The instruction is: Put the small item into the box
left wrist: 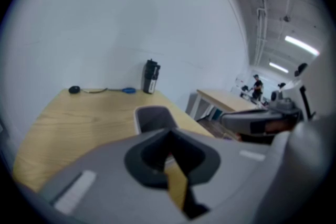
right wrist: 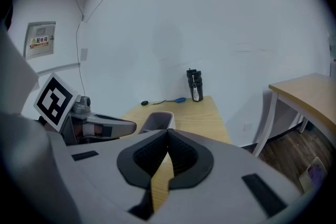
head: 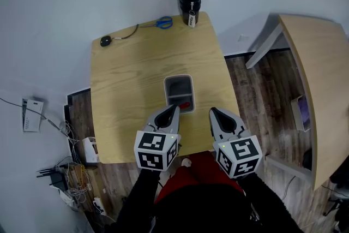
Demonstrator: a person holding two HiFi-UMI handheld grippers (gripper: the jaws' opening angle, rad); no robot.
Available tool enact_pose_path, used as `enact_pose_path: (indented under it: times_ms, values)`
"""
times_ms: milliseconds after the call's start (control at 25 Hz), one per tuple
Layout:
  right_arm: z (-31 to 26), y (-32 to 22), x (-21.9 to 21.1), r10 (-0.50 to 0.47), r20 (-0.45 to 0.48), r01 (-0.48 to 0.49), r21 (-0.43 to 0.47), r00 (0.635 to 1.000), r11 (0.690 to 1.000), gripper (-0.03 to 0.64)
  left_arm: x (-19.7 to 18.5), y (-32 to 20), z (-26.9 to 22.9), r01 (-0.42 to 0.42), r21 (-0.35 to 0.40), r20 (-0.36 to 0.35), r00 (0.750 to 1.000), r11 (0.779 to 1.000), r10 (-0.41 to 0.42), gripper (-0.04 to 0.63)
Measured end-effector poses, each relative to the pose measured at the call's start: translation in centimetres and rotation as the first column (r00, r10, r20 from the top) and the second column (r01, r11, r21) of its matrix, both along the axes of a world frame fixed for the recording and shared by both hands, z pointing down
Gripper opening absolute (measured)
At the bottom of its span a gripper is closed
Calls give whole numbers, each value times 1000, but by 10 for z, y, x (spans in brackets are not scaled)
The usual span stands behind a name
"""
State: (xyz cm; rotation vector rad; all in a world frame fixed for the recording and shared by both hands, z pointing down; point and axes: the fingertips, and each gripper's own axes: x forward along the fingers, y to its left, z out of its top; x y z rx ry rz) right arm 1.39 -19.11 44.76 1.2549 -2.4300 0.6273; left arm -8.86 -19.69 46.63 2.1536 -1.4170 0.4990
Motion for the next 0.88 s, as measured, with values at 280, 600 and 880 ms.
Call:
enact_pose_path:
  times_ms: [280,600,880]
  values:
    - [-9,10,-9,-39,-6,39,32,999,999,8,-13,13,-11,46,25,-9,999,999,-46,3]
    - [-17,24,-16,-58,-1,58,55,998,997,8,-24,33,-23,86,53,-22,996,995,-85,3]
    - [-25,34,-20,-64,-4,64,77,998,995,8,-37,50,-37,121,86,-33,992,989,-119,3]
